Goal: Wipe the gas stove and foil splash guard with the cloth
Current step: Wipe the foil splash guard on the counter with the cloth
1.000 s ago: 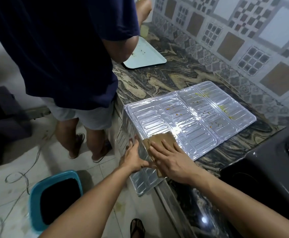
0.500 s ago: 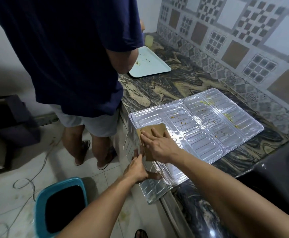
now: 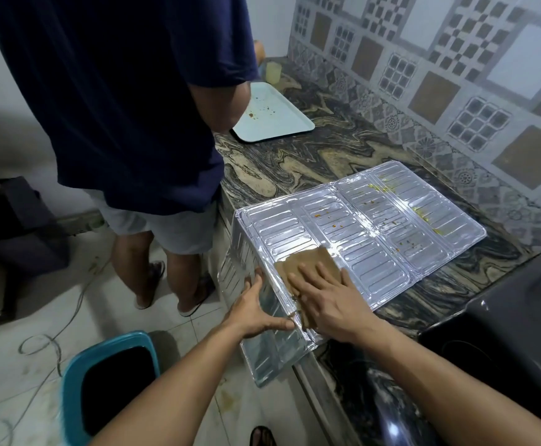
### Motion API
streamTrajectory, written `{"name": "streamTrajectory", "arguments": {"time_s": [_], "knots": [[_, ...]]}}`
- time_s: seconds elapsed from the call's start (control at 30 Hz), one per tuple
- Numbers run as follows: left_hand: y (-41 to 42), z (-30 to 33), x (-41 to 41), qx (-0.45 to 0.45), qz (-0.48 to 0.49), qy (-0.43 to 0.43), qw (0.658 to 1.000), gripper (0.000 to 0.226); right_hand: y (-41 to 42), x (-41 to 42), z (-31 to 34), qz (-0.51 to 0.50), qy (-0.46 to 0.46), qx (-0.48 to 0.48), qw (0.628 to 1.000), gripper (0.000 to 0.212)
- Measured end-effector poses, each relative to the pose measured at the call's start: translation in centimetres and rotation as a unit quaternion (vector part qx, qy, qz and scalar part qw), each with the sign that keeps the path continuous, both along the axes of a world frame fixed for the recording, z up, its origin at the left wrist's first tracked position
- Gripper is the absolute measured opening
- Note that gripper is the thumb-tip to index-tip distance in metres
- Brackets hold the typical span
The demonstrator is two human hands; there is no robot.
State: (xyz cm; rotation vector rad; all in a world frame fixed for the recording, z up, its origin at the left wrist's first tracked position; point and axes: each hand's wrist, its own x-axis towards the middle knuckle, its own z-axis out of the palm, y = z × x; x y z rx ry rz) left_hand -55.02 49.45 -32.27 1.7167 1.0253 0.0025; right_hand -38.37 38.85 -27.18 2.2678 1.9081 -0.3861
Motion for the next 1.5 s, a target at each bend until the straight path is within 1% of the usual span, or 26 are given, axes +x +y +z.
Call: {"name": "streamTrajectory", "arguments": {"time_s": [0.07,0.13,0.17,0.23,0.3,0.37,0.43,0.47,0.57,0.63,0.67,0.73,0.8,0.87,0.9,0.97,1.0,1.03,1.1,1.13,1.17,1.2,1.3,1.37,1.43,1.5], "knots": [[0.3,0.5,-0.4,-0.013,-0.015,0.002,1.000,0.144,-0.4,0.7,-0.6,-0.067,-0.045,0.020,0.997,0.069],[0.6,1.2,-0.4,0.012,-0.003,0.008,1.000,0.137,-0.5,2.3,-1.2,-0.145,-0.067,0.040,0.986,0.071],[0.8,1.6,-0.2,0.051,0.023,0.014,0.998,0.132,-0.3,3.1,-1.3,-0.193,-0.062,0.049,0.978,0.066],[1.2,2.1,0.7,0.160,0.066,0.031,0.985,0.119,0.2,4.3,-1.4,-0.283,-0.035,0.053,0.957,0.057],[2.0,2.7,2.1,0.276,0.016,0.071,0.958,0.107,0.5,4.4,-1.2,-0.313,-0.018,0.058,0.948,0.057],[2.6,3.5,3.7,0.333,-0.071,0.117,0.933,0.103,0.3,3.8,-1.4,-0.278,-0.018,0.071,0.958,0.056],[3.2,4.2,5.1,0.339,-0.138,0.153,0.918,0.110,-0.4,3.9,-1.8,-0.246,-0.022,0.077,0.966,0.058],[3.4,4.3,5.6,0.329,-0.163,0.168,0.915,0.117,-0.6,4.2,-1.9,-0.251,-0.025,0.078,0.964,0.061],[4.0,4.3,6.6,0.284,-0.199,0.199,0.917,0.131,-0.1,6.3,-2.1,-0.345,-0.040,0.075,0.935,0.064],[4.3,4.2,6.7,0.284,-0.209,0.204,0.913,0.132,1.0,7.2,-2.1,-0.411,-0.022,0.068,0.909,0.063],[4.3,4.2,6.7,0.287,-0.213,0.204,0.911,0.131,1.6,7.3,-2.1,-0.418,-0.013,0.069,0.906,0.063],[4.3,4.2,6.6,0.290,-0.215,0.201,0.911,0.131,2.2,6.4,-1.9,-0.372,-0.001,0.082,0.924,0.061],[4.4,4.2,6.6,0.290,-0.219,0.197,0.911,0.131,1.9,4.5,-1.6,-0.271,0.012,0.086,0.959,0.061],[4.7,4.3,6.5,0.289,-0.227,0.191,0.910,0.131,1.0,2.9,-1.2,-0.177,0.013,0.080,0.981,0.070],[4.9,4.3,6.4,0.287,-0.231,0.188,0.910,0.131,0.8,2.9,-1.1,-0.153,0.013,0.085,0.985,0.075],[5.1,4.2,6.2,0.287,-0.232,0.182,0.911,0.131,1.1,4.7,-1.6,-0.158,-0.001,0.099,0.982,0.072],[5.2,4.2,6.2,0.290,-0.230,0.178,0.912,0.132,1.7,6.0,-1.9,-0.188,-0.015,0.105,0.976,0.068],[5.2,4.1,6.2,0.292,-0.230,0.176,0.912,0.133,2.3,7.1,-2.1,-0.238,-0.030,0.113,0.964,0.064],[5.2,4.1,6.2,0.296,-0.233,0.175,0.910,0.134,3.6,8.5,-2.1,-0.362,-0.035,0.124,0.923,0.060],[5.2,4.1,6.2,0.296,-0.233,0.175,0.910,0.134,4.6,8.7,-2.2,-0.406,-0.025,0.122,0.905,0.058],[5.3,4.1,6.2,0.295,-0.230,0.175,0.911,0.133,5.5,8.5,-2.3,-0.418,-0.015,0.115,0.901,0.057],[5.3,4.2,6.2,0.294,-0.227,0.174,0.912,0.133,6.4,8.1,-2.4,-0.394,-0.011,0.110,0.912,0.056],[5.1,4.2,6.3,0.295,-0.222,0.174,0.913,0.134,7.7,5.7,-3.1,-0.208,0.006,0.119,0.971,0.057],[5.0,4.2,6.3,0.286,-0.211,0.171,0.919,0.138,7.8,5.0,-3.2,-0.126,0.023,0.114,0.985,0.057],[5.0,4.4,6.2,0.267,-0.186,0.175,0.929,0.148,8.0,5.7,-2.9,-0.100,0.005,0.117,0.988,0.059],[5.1,4.6,6.3,0.252,-0.162,0.205,0.932,0.157,8.5,7.5,-2.9,-0.135,0.000,0.134,0.982,0.056]]}}
